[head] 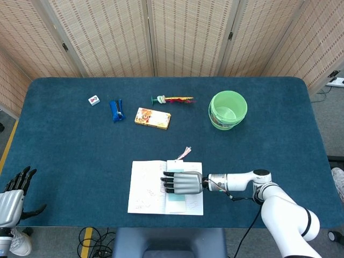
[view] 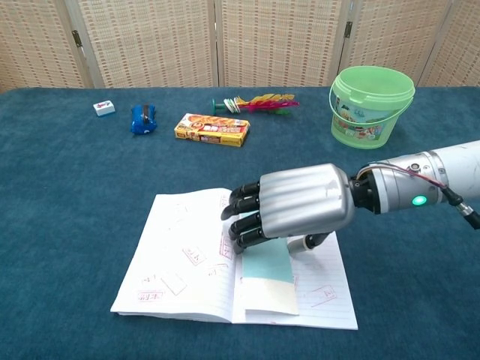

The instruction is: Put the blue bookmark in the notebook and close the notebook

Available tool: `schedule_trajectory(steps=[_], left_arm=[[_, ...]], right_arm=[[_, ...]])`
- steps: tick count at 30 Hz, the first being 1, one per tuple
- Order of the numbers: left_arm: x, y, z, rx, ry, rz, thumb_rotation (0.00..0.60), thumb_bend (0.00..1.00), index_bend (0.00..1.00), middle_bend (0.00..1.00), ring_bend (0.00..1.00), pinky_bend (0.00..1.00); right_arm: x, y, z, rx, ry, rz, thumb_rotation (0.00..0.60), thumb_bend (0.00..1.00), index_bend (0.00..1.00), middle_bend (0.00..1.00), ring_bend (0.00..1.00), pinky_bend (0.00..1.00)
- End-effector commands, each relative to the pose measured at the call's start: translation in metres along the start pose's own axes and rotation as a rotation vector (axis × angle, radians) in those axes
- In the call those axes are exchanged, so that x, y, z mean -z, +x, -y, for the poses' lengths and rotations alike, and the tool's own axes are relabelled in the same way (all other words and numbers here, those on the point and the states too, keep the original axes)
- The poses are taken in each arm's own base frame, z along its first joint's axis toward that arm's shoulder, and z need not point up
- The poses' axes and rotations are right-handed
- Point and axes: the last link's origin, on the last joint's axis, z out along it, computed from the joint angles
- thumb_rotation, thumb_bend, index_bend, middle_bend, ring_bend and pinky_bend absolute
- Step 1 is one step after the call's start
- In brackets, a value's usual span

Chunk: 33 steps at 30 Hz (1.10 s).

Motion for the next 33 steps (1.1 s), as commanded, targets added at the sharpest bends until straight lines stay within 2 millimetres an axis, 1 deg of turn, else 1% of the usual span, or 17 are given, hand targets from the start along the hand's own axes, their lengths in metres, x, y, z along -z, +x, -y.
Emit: schedule_trajectory(steps=[1,15,21,24,33], left_arm=[[-0.0002,-0.0002,0.0002,0.000,0.000,0.001,0.600,0.20,0.04,0.00,0.08,0.16],[0.0005,-0.0016,0.0017,0.004,0.004,0.006,0.600,0.20,0.04,0.00,0.08,0.16],[0.0006,-0.0022,0.0026,0.005,0.010,0.009,0.600,0.20,0.04,0.00,0.08,0.16],[0.0005,-0.0025,0.0031,0.005,0.012,0.011,0.600,0.19,0.04,0.00,0.08,0.16],[0.0004,-0.0026,0.0032,0.007,0.010,0.009,0.600,0.19,0.04,0.00,0.08,0.16]], right_arm=[[0.0006,0.0007,0.0006,-0.002,-0.003,-0.004,0.600,0.23,0.29,0.24,0.13,0.18],[-0.0003,0.0023,0.0076,0.001,0.000,-0.009,0.600,0.23,0.29,0.24,0.13,0.17],[0.0001,0.0019,0.0079,0.006,-0.012,-0.005,0.600,0.23,0.29,0.22,0.12,0.15],[0.0006,0.0022,0.0084,0.007,-0.016,-0.008,0.600,0.23,0.25,0.20,0.11,0.13],[0.0004,0.0048,0.0093,0.005,-0.030,-0.026,0.600,0.23,0.16,0.16,0.10,0.12]])
